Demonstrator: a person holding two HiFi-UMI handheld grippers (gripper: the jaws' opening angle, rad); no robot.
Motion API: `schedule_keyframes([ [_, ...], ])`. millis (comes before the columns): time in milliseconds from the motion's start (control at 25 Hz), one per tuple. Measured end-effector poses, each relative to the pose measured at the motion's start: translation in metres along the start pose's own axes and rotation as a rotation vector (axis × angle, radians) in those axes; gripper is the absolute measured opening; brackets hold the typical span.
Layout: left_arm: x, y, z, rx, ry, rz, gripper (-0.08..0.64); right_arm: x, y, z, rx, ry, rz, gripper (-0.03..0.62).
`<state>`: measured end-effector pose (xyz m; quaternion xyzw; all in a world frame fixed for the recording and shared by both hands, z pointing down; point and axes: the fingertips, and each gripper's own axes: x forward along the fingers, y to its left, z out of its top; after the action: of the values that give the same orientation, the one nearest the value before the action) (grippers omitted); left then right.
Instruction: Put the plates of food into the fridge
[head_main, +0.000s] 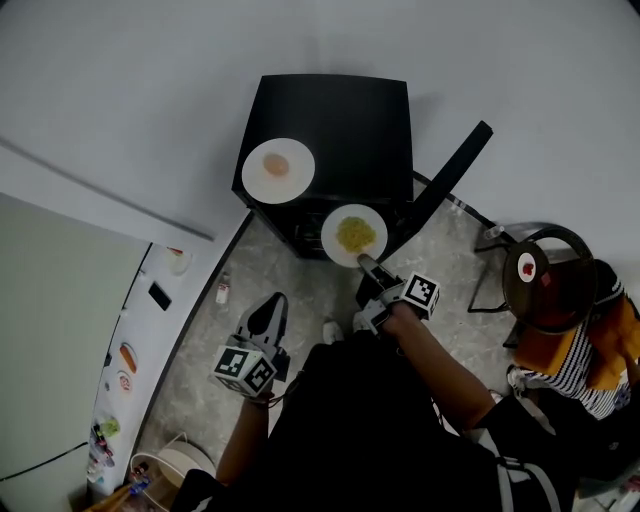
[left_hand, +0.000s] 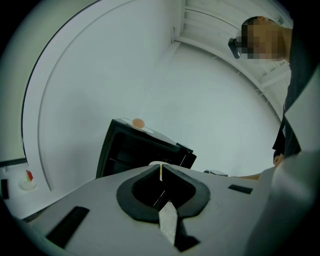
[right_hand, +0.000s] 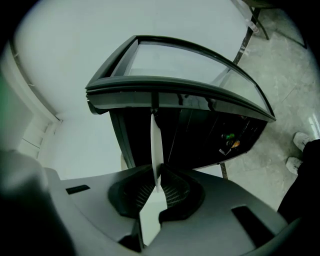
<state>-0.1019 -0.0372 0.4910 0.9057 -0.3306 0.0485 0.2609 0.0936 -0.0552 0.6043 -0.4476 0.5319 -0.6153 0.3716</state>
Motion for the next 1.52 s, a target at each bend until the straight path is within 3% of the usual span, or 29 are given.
schedule_keyframes([
  [840,0.009,0.022,0.002,-0.004,0.024,0.011,0.032,0.059,-0.042,0.041,0.073,-0.174,-0.048,0.046],
  [1520,0.008,0.031,0.003,-0.014,0.038,0.024,0.032,0.086,-0.047,0.068,0.118,-0.349,-0.067,0.037],
])
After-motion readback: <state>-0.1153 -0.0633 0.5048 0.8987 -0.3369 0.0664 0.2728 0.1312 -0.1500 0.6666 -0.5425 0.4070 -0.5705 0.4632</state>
